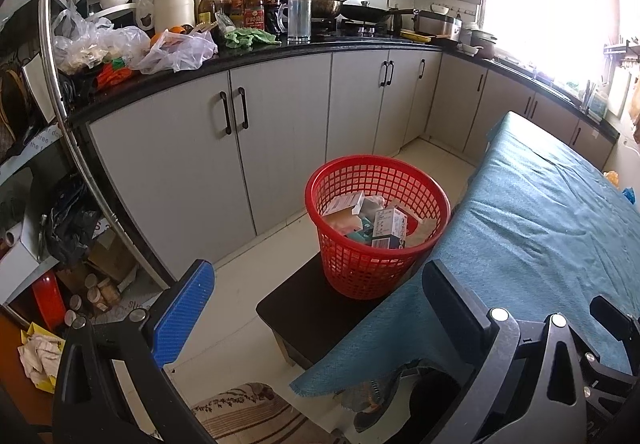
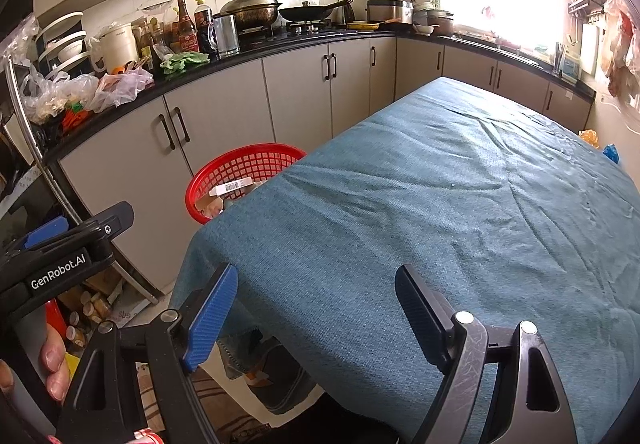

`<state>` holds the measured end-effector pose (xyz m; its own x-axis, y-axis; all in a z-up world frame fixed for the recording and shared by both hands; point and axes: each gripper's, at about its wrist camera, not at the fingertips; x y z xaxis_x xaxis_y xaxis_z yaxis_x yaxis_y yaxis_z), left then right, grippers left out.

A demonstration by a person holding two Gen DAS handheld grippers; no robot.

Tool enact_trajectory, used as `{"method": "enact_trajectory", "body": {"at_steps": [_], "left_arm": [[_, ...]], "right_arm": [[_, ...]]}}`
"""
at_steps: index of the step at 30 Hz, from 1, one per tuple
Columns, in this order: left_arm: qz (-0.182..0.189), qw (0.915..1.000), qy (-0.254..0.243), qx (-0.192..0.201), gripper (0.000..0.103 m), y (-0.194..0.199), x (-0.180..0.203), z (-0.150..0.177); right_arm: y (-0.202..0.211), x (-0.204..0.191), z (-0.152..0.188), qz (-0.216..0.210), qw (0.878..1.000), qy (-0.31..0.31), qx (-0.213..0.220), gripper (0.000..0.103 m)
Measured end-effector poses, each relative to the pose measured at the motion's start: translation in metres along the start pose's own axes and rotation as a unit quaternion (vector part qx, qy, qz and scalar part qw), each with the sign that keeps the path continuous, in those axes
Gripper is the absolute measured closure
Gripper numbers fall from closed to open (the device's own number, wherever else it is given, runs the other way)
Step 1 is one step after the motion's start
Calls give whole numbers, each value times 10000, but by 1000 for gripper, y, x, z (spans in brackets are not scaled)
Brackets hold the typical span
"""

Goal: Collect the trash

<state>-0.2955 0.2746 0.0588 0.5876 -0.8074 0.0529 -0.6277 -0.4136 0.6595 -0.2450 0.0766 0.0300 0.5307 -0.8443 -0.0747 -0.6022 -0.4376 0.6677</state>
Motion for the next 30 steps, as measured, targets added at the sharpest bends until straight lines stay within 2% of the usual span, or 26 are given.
{"method": "enact_trajectory", "body": {"at_steps": [22, 30], "left_arm": [[-44, 9999, 7, -148, 0, -11, 0, 0], [-122, 9999, -63, -67, 0, -10, 1, -4]], "right_arm": [[-5, 3, 4, -38, 10000, -21, -66, 18], [-6, 4, 6, -74, 9999, -29, -118, 18]]}}
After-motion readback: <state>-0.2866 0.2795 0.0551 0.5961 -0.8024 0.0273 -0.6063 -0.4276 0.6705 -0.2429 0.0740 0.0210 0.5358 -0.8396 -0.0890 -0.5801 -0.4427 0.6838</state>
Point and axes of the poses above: each gripper's, at about its wrist camera, not at the fingertips, and y roughly against the way its jaws point, x to its right, z to its underside, and after that the axes turned 1 degree about y, right-handed
